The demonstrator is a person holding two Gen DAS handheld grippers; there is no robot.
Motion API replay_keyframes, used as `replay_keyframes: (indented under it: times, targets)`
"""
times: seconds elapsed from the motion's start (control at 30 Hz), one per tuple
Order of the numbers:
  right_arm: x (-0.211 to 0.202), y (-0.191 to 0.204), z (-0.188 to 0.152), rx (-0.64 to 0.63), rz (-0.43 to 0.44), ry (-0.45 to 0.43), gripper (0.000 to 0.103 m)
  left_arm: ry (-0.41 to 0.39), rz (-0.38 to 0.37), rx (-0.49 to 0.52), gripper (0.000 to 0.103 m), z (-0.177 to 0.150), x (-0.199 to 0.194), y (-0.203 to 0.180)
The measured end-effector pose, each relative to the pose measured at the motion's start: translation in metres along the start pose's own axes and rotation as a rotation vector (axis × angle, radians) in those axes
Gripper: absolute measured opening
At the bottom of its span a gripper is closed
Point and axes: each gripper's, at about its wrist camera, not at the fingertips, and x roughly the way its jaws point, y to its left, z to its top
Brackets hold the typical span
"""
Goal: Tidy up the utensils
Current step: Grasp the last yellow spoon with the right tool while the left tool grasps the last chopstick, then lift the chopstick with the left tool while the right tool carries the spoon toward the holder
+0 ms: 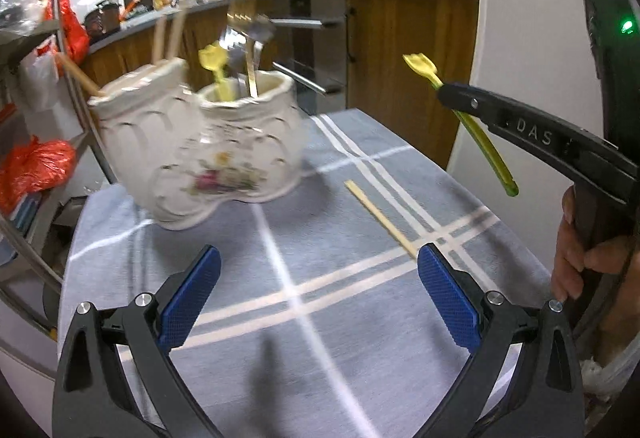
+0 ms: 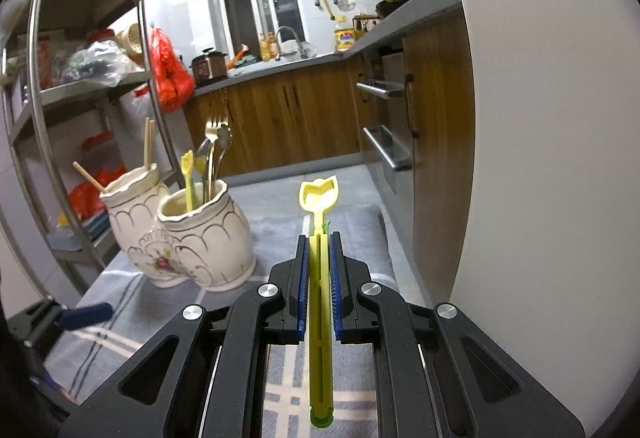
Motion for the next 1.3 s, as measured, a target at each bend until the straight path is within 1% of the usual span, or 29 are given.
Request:
replay_keyframes:
  times: [0.07, 0.13, 0.17, 0.23, 0.27, 0.33, 0.37, 0.43, 0.6, 0.67, 0.73, 0.77, 0.9, 0.93, 1.0, 1.03, 1.1, 1.23, 1.3]
  targets:
    - [0.001, -0.001, 0.0, 0.006, 0.005, 0.003, 0.011, 0.047, -0.027, -0.015, 0.091, 0.004, 0.013, -0.008]
    - [0.0, -0.003, -0.001, 0.011, 0.009, 0.006, 0.011, 0.092, -0.049, -0.03, 0.078, 0.007, 0.023, -0.015]
    - [0.0, -0.004, -0.002, 0.015, 0.01, 0.007, 0.011, 0.107, -0.06, -0.036, 0.076, 0.007, 0.027, -0.018]
    - [-0.001, -0.007, -0.001, 0.029, 0.018, 0.01, 0.011, 0.138, -0.077, -0.042, 0.064, 0.006, 0.034, -0.026]
    - [-0.001, -0.009, -0.002, 0.037, 0.023, 0.01, 0.011, 0.148, -0.08, -0.039, 0.061, 0.004, 0.036, -0.031]
    - [-0.001, -0.012, -0.002, 0.047, 0.029, 0.012, 0.011, 0.167, -0.09, -0.027, 0.05, 0.001, 0.042, -0.04]
    - [-0.001, -0.013, -0.002, 0.053, 0.031, 0.014, 0.011, 0.176, -0.09, -0.021, 0.048, 0.0, 0.044, -0.043]
    - [0.001, -0.015, -0.002, 0.063, 0.04, 0.022, 0.011, 0.169, -0.07, 0.0, 0.042, 0.0, 0.046, -0.05]
    - [0.003, -0.013, -0.002, 0.06, 0.046, 0.024, 0.011, 0.157, -0.017, 0.055, 0.04, 0.001, 0.049, -0.065]
    - [0.003, -0.014, -0.002, 0.06, 0.045, 0.023, 0.011, 0.151, -0.001, 0.075, 0.034, 0.003, 0.049, -0.067]
    - [0.003, -0.016, -0.003, 0.064, 0.045, 0.025, 0.011, 0.15, 0.008, 0.083, 0.018, 0.005, 0.051, -0.066]
    - [0.003, -0.016, -0.003, 0.067, 0.046, 0.025, 0.011, 0.151, 0.003, 0.082, 0.014, 0.007, 0.053, -0.063]
    - [0.002, -0.017, -0.003, 0.07, 0.041, 0.02, 0.011, 0.155, -0.046, 0.039, 0.01, 0.01, 0.053, -0.043]
    - [0.002, -0.017, -0.003, 0.072, 0.04, 0.02, 0.011, 0.152, -0.059, 0.029, 0.008, 0.01, 0.053, -0.036]
    - [0.003, -0.017, -0.003, 0.075, 0.041, 0.019, 0.011, 0.134, -0.075, 0.012, 0.003, 0.009, 0.046, -0.025]
    - [0.003, -0.017, -0.002, 0.076, 0.042, 0.019, 0.011, 0.115, -0.087, 0.004, 0.002, 0.009, 0.042, -0.018]
    - [0.003, -0.017, -0.003, 0.077, 0.047, 0.018, 0.011, 0.093, -0.082, 0.001, 0.0, 0.008, 0.036, -0.009]
    - [0.003, -0.013, -0.003, 0.073, 0.055, 0.016, 0.011, 0.034, -0.063, -0.011, 0.0, 0.007, 0.02, 0.016]
    - [0.004, -0.01, -0.003, 0.068, 0.058, 0.018, 0.011, 0.022, -0.066, -0.035, 0.0, 0.007, 0.014, 0.028]
